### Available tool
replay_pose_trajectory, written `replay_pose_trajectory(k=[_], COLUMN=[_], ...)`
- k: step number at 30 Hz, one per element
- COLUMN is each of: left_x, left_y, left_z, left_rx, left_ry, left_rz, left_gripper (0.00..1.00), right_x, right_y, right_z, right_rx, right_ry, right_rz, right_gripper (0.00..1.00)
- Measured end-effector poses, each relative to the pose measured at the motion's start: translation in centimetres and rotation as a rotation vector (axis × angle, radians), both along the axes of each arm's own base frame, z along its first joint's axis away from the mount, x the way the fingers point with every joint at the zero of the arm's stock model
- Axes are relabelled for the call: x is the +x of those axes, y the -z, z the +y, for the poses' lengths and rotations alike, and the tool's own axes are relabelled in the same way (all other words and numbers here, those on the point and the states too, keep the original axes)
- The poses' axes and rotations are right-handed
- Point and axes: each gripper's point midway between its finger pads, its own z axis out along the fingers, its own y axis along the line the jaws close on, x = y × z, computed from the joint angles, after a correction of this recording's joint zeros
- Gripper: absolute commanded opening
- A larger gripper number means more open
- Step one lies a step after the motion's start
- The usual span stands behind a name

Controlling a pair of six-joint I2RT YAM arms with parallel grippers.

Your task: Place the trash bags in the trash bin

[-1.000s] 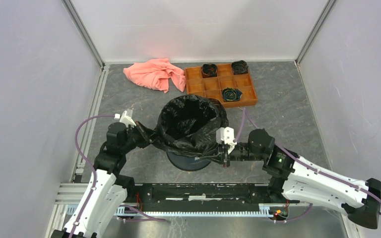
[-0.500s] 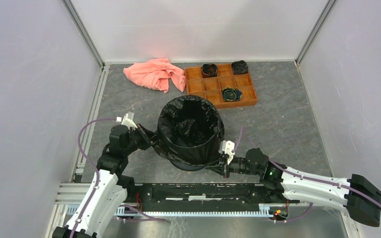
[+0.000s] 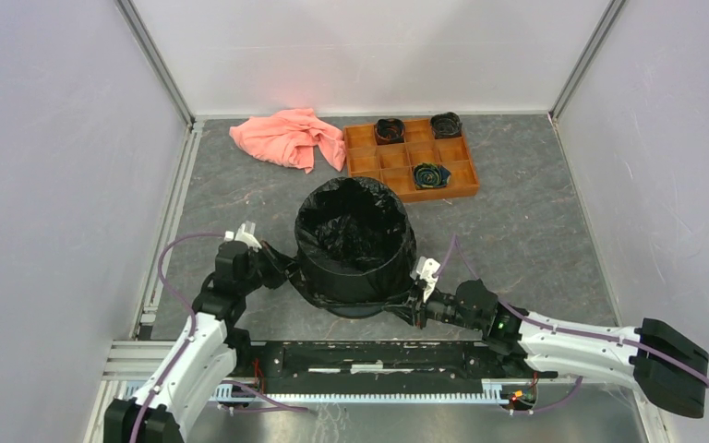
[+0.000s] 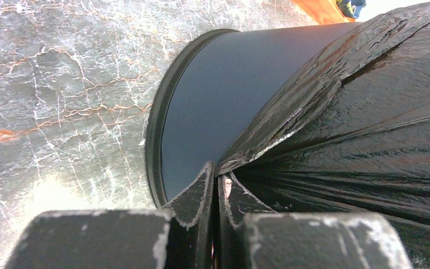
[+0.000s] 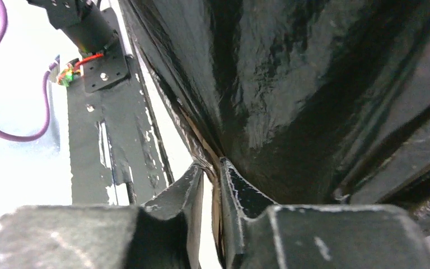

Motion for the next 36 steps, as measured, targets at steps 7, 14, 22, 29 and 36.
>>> replay_pose_trajectory(k=[7,14,22,29,36], left_x=[-0.4,-0.8,-1.0,-1.7,-2.0], left_y=[-0.3,-1.0,-5.8,-17.9,-19.4], left_z=[0.4,0.6,2.8,6.8,7.7], left_rx=[0.006,0.007,0.039,0.092,0.175], left_ry=[-0.017,-0.026,-0.163,-0.353,-0.345], left_rz=[-0.015,-0.026,-0.046,-0.296,-0.346], left_gripper=[0.23,0.47,0.83,0.90,0.90], right_x=[-0.1,0.8,3.4,8.0,12.3], right_y=[1.8,-5.0,-14.9,-21.2,-21.4], right_z=[-1.4,-3.4,-4.8,-2.8,4.4], right_rx=[-0.094,-0.065,-0.081,-0.199,-0.514], right_ry=[0.027,0.121,0.260,0.395,0.308], right_rz=[0.040,-0.008,-0.099,-0.198,-0.266], right_gripper=[0.64,0.85,0.90,0.75,0.47])
